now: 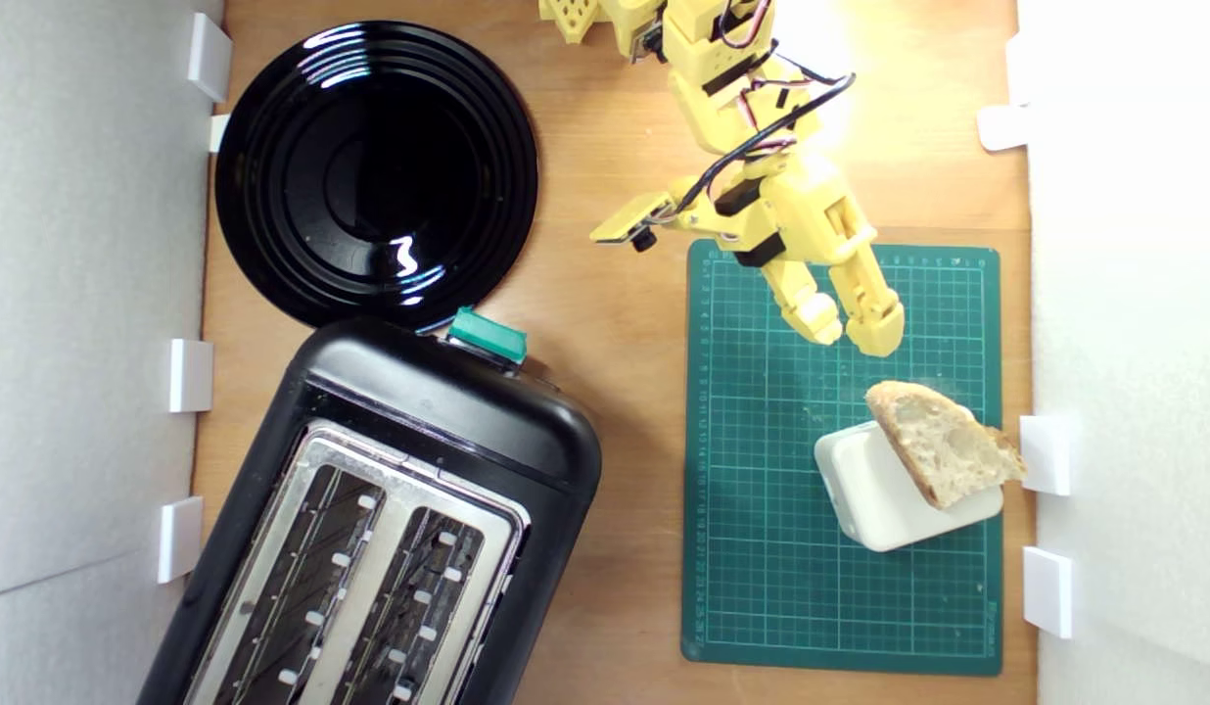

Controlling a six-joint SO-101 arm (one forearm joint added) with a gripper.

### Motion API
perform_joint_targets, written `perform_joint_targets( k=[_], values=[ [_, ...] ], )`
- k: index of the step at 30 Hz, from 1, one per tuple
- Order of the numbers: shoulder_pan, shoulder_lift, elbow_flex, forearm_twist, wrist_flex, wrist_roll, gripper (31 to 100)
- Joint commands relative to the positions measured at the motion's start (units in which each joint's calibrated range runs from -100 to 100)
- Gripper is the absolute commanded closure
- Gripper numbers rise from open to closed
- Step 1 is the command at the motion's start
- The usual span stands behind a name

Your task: Pick bread and place in toaster

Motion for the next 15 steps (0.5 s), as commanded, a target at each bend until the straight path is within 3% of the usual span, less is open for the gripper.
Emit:
perform_joint_targets(
  k=[1,15],
  values=[
    [-0.49,1.81,-4.11,0.06,-2.08,-0.1,53.5],
    [-0.25,7.47,-10.38,-0.76,-3.95,-0.1,53.5]
  ],
)
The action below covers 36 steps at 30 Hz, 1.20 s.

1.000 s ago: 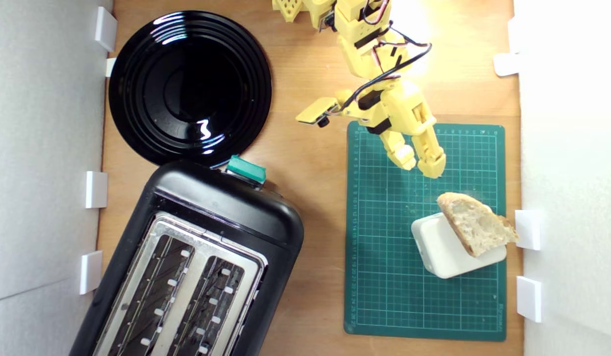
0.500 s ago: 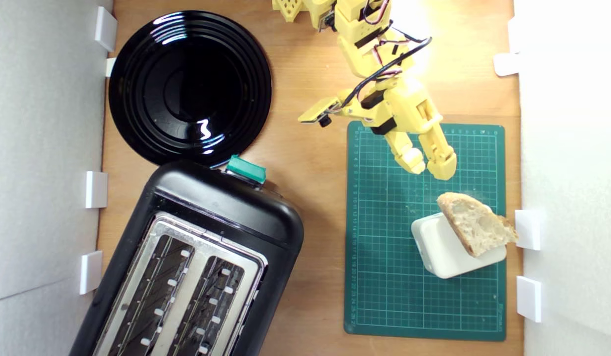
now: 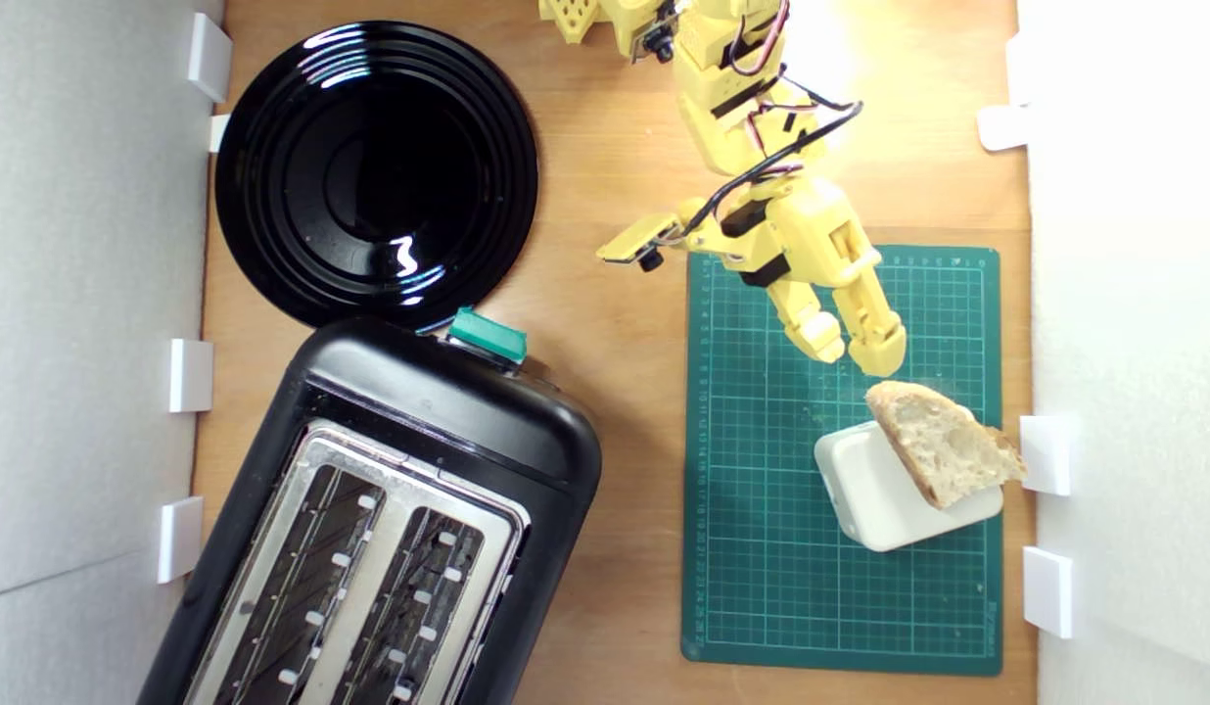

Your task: Pick bread and place in toaster

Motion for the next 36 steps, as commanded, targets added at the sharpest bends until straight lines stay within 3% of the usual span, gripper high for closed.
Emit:
perform_joint_targets(
  k=[1,15,19,23,36],
  values=[
    [-0.25,0.57,-3.25,-0.04,-2.94,-0.1,53.5],
    [-0.57,4.98,-7.79,0.32,-5.84,-0.1,52.2],
    [-0.57,5.07,-7.88,0.68,-5.84,-0.1,45.7],
    [-0.73,5.07,-8.15,0.77,-5.84,-0.05,43.4],
    [-0.97,9.06,-12.96,0.77,-5.84,0.16,44.2]
  ],
)
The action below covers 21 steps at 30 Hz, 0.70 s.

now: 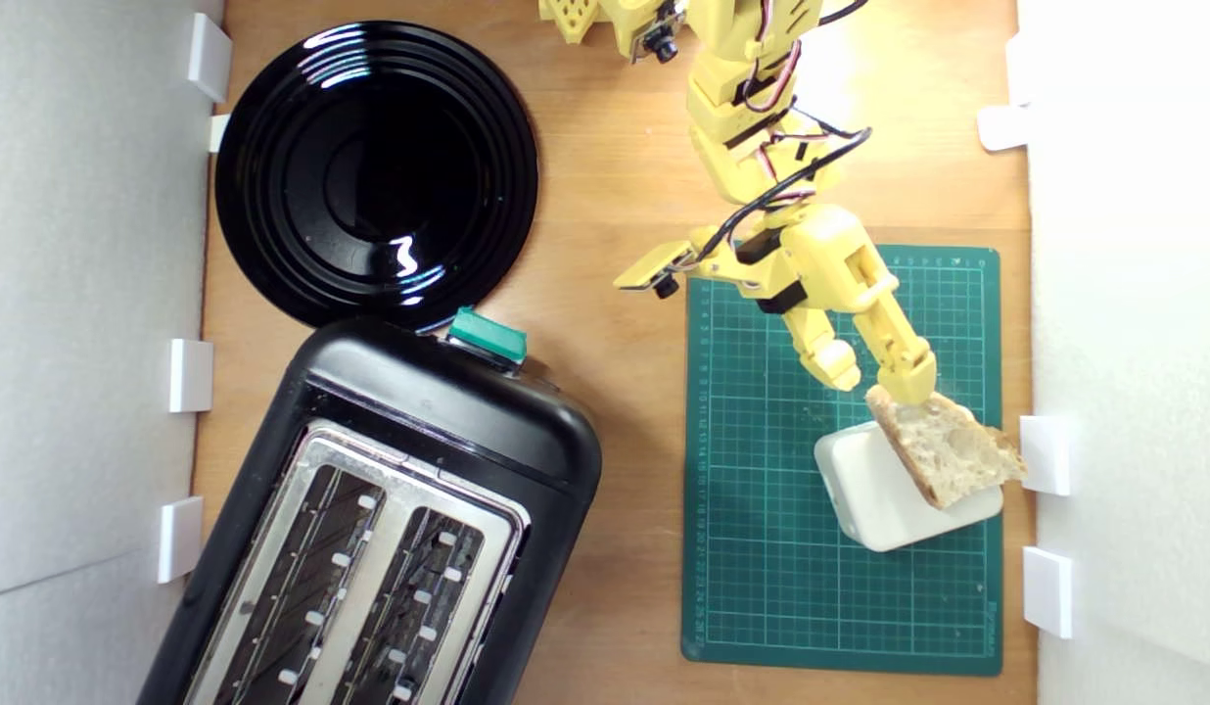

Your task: Pick bread and place in toaster

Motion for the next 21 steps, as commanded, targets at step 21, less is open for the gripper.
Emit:
perform_joint_targets(
  k=[21],
  values=[
    [-2.58,3.4,-7.42,-0.13,-1.94,0.42,44.2]
  ],
)
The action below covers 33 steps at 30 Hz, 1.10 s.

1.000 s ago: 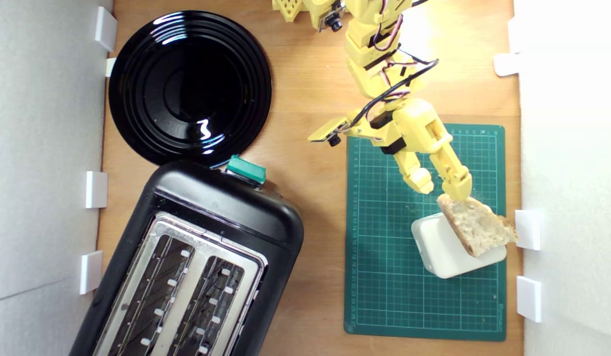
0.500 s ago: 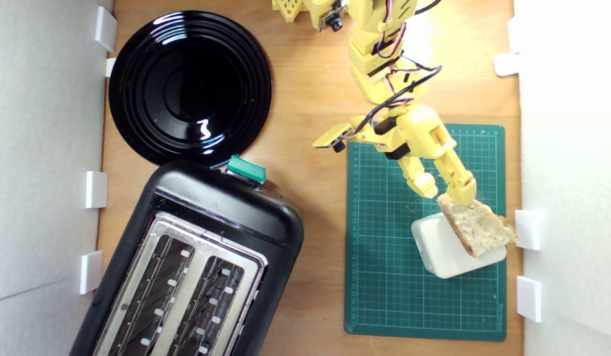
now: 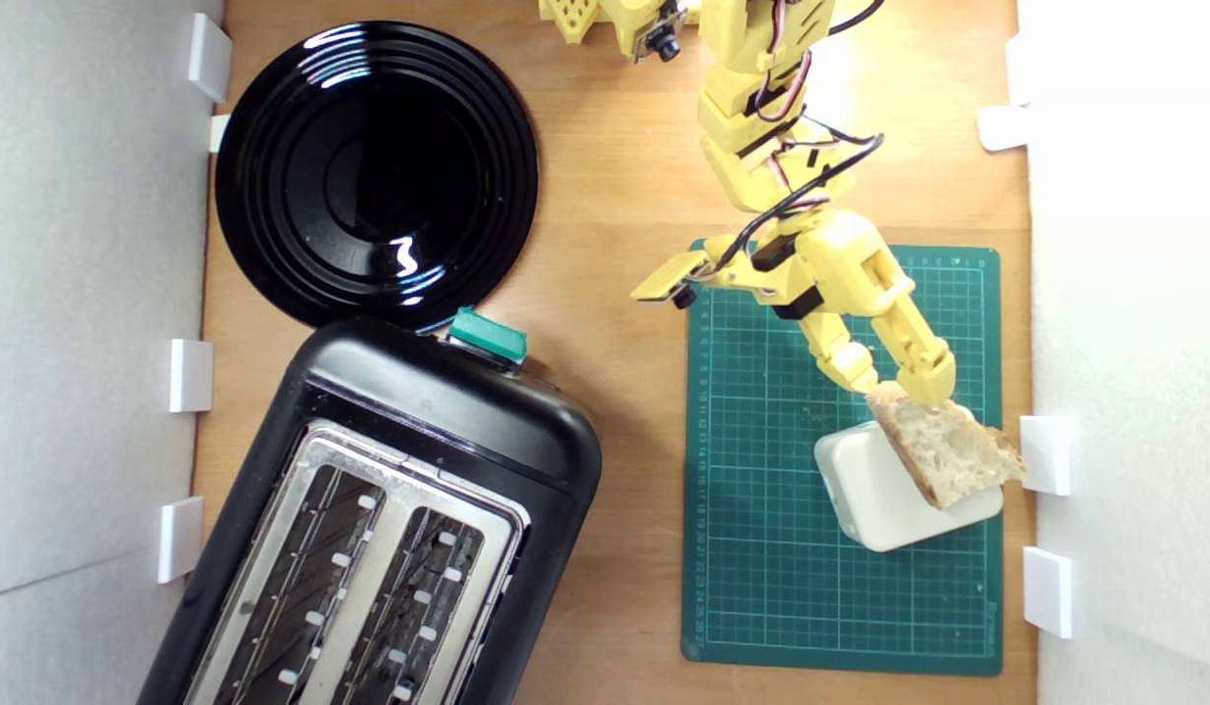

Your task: Pick bread and place in toaster

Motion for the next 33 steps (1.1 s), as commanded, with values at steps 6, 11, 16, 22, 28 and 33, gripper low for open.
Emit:
perform_joint_targets(
  k=[6,11,16,22,28,33],
  values=[
    [-0.84,0.12,-4.17,-0.12,-1.94,0.26,44.2],
    [-0.84,0.45,-5.71,-0.12,-1.94,0.26,44.2],
    [-0.92,2.53,-7.71,-0.48,-1.94,0.37,44.2],
    [-0.92,3.11,-8.34,-0.03,-1.94,0.37,44.3],
    [-0.92,3.61,-9.88,0.06,-1.94,0.37,44.3],
    [-0.92,3.61,-9.98,0.06,-1.94,0.37,44.3]
  ],
)
